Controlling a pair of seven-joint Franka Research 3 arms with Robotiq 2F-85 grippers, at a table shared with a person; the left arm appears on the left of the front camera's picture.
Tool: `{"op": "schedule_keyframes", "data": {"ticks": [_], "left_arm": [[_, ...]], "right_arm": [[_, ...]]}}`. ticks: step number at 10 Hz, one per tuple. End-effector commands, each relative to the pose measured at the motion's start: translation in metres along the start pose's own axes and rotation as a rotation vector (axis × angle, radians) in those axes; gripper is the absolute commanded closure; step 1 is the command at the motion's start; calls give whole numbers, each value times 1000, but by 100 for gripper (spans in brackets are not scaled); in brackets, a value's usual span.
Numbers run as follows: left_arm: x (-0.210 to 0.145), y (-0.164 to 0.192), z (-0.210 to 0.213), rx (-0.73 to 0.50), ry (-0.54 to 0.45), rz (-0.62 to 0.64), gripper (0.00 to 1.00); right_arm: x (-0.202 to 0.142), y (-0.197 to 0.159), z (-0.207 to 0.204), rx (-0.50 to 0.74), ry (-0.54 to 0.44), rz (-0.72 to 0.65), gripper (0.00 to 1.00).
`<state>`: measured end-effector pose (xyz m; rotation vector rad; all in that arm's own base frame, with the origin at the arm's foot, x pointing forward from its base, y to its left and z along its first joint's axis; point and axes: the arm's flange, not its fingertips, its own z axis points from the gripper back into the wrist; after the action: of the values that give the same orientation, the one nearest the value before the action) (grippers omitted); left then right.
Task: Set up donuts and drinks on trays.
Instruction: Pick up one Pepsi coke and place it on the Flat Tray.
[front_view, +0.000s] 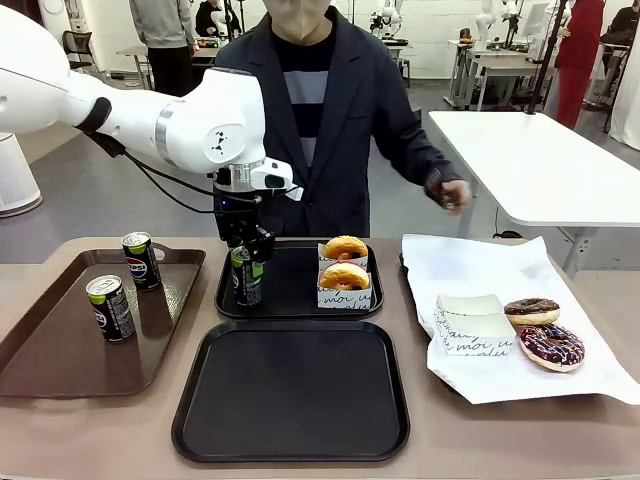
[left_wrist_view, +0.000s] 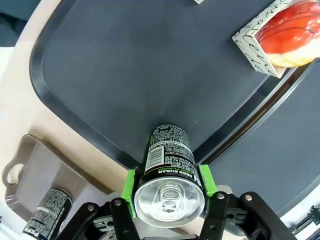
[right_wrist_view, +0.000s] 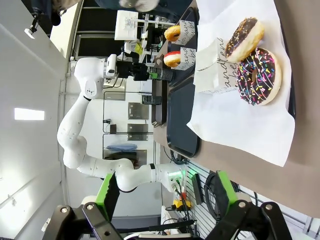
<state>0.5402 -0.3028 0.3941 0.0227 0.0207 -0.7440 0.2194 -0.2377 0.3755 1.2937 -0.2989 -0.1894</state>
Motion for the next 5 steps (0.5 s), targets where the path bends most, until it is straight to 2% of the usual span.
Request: {"op": "schedule_keyframes", "data": {"ticks": [1,5], "left_arm": [[-6,2,-1,-14,-9,-27,0],[-23,-10,22,-23,-51,-74,0]], "right_arm": [[-3,0,2,1,12,9,0],[-3,0,2,1,12,9,0]]}}
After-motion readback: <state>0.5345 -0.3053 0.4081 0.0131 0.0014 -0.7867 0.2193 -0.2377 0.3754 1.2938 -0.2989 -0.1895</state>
